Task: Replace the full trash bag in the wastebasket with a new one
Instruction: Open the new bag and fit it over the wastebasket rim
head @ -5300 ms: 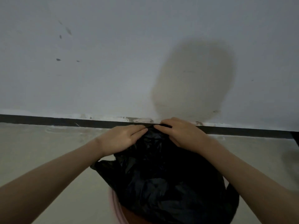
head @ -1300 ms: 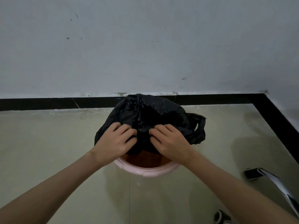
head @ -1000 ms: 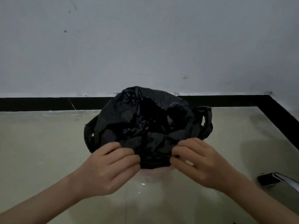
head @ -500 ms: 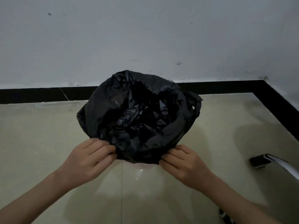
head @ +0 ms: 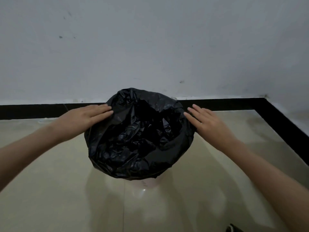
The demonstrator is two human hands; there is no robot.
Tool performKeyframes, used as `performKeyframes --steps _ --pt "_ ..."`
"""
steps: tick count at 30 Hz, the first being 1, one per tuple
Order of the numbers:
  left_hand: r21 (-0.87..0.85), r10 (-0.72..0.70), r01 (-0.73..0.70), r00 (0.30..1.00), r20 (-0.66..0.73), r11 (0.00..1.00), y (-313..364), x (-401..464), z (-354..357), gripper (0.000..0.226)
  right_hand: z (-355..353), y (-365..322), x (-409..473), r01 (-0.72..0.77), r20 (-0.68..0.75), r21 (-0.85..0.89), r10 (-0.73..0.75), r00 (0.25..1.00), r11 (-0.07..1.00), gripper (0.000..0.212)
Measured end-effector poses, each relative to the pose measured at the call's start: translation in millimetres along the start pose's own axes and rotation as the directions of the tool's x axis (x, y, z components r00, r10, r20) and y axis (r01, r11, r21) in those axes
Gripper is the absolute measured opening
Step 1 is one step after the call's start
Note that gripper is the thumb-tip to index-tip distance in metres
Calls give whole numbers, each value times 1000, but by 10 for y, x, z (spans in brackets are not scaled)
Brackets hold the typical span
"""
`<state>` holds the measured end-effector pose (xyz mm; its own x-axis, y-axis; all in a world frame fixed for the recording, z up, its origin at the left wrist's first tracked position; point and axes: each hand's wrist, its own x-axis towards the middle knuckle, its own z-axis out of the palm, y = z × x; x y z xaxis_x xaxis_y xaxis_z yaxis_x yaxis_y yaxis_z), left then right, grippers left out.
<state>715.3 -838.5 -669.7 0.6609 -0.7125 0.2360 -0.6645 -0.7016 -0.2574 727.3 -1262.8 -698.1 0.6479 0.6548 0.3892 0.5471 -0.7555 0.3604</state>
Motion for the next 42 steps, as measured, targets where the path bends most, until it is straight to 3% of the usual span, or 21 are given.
performKeyframes --steps 3,6,9,12,15,17,21,23,24,25,26,28,30,33,35,36,37,38,39,41,42 --pt "7 78 -79 995 68 997 -40 165 -76 44 26 16 81 35 -58 52 -32 998 998 48" --pt "61 86 -86 996 14 994 -59 134 -94 26 25 30 57 34 -166 79 -20 986 996 14" --pt "12 -115 115 993 -30 993 -129 -23 8 48 135 25 -101 -31 -162 110 48 986 993 17" --pt "-146 -313 319 948 60 937 -183 -211 234 41 396 -46 -357 -91 27 221 87 996 971 17" --pt "-174 -327 344 937 121 923 -195 -295 349 38 484 -175 -538 -128 187 314 71 980 941 38" --pt "-155 -350 355 935 64 922 -206 -268 236 44 330 -132 -557 -154 117 320 122 986 935 39" --pt "-88 -200 187 966 -165 978 -106 85 -271 34 -235 66 -143 -150 -210 299 218 953 943 34" --pt "-60 -2 -4 996 -95 998 51 386 -374 45 -363 -41 297 -1 -213 283 64 975 959 36" --pt "-15 85 -85 996 12 996 158 546 -346 53 -385 -148 538 101 -181 244 -57 982 964 39" --pt "33 107 -116 975 196 993 283 686 -298 61 -376 -272 760 211 -131 193 -188 973 958 44" --pt "76 51 -94 898 437 993 391 789 -221 64 -338 -397 952 312 -45 143 -308 950 939 49" --pt "148 -100 -23 632 769 989 551 898 -37 65 -185 -584 1222 429 295 86 -435 851 899 55" --pt "183 -164 8 487 858 983 626 896 127 66 13 -662 1336 454 589 -16 -358 724 891 63" --pt "208 -193 -1 374 907 978 632 803 224 63 239 -658 1348 379 746 -87 -193 638 921 66" --pt "155 -143 6 432 891 988 632 791 166 58 289 -627 1317 357 836 -68 -142 530 932 65" --pt "103 -92 9 532 842 995 615 793 116 53 275 -615 1300 367 850 -48 -155 504 929 64" --pt "59 -30 -19 684 729 998 563 807 73 48 245 -602 1290 385 831 -5 -210 515 923 60" --pt "62 48 -97 834 550 993 486 834 53 44 187 -598 1290 414 754 54 -309 580 909 53" --pt "107 115 -168 917 382 980 399 861 59 43 148 -590 1306 469 600 120 -441 667 875 42" --pt "244 74 -125 975 209 962 270 922 -11 51 133 -527 1354 580 297 109 -584 756 807 33" --pt "315 1 -61 982 189 947 224 955 -26 56 143 -490 1380 559 230 47 -553 801 828 37"
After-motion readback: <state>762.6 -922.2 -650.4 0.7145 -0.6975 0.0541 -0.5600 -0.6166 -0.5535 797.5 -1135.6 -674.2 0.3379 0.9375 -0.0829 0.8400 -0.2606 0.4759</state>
